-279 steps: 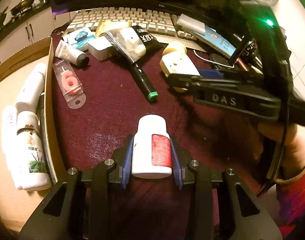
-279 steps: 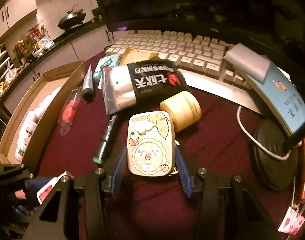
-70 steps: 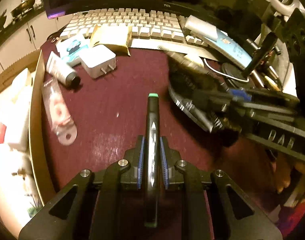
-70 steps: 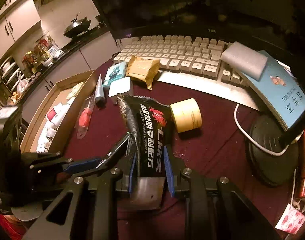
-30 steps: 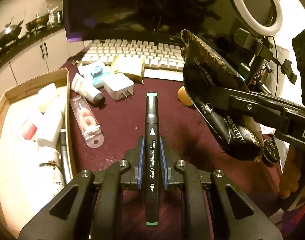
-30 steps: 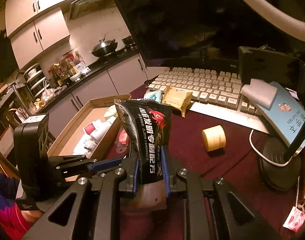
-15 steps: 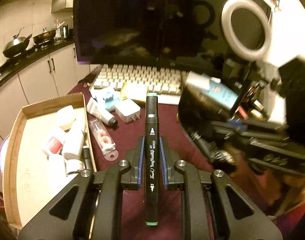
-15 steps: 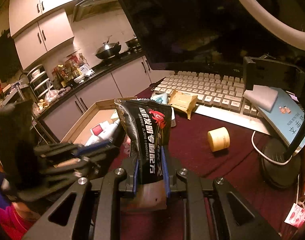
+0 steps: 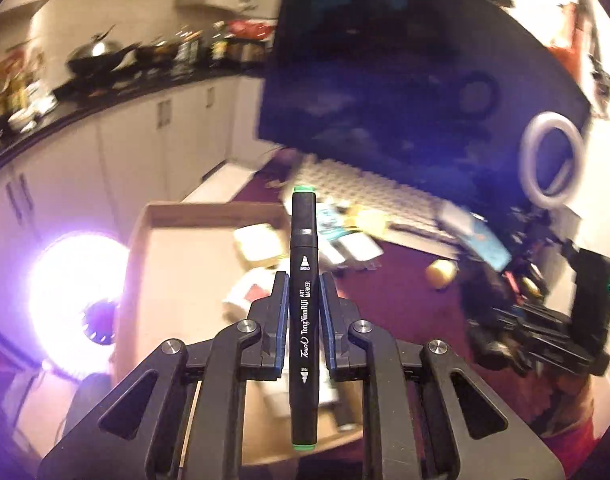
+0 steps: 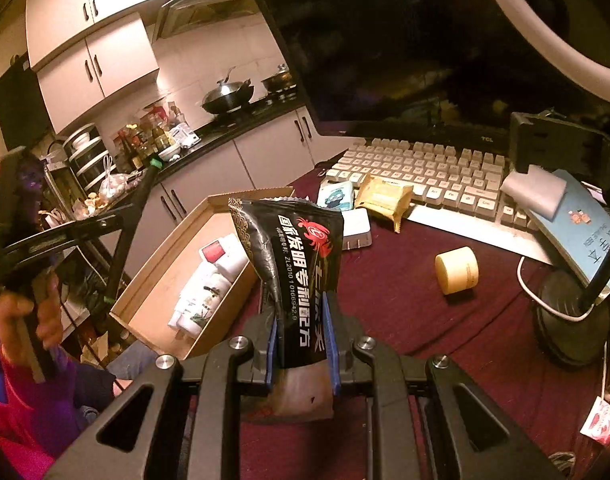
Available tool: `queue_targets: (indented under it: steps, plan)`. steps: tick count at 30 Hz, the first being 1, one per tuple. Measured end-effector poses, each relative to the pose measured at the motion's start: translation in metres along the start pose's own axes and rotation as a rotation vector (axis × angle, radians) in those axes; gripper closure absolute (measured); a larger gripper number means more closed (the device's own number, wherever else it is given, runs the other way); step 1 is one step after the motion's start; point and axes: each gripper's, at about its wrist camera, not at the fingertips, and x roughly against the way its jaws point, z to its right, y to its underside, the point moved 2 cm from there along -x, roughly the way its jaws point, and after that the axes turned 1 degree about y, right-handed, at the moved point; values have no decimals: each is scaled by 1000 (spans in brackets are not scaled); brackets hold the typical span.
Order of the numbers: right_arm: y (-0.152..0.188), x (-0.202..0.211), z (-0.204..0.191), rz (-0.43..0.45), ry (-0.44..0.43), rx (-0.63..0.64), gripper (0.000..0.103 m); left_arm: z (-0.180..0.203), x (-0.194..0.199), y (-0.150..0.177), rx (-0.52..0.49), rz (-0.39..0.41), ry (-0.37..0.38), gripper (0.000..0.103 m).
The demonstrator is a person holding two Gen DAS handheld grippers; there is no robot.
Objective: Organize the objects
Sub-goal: 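Carry the black marker and black pouch over the tray with both grippers, then open both grippers to drop the marker and pouch into the tray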
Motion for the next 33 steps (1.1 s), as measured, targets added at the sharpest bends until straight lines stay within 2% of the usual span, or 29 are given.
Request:
queue_targets:
  steps: [4, 8, 15, 19, 28, 33]
  plan:
    - [0, -7, -1, -26, -2, -3, 85, -38, -24, 14, 92, -86, -75, 89]
    - [-13, -15, -15, -47, -2, 37, 85, -52, -43, 29, 142, -155, -108, 89]
    - [-46, -32, -54, -26, -56, 117, 85, -58, -65, 39, 162, -224, -102, 89]
    - [-63, -53, -72, -44, -108, 126, 85, -57, -75, 44, 158, -257, -101, 89]
    - [-96, -118, -102, -107, -168, 140, 85, -54, -87, 48, 144, -321, -63, 89]
    - [-110, -167, -117, -156, -196, 132, 85, -55, -91, 47, 141, -333, -46, 89]
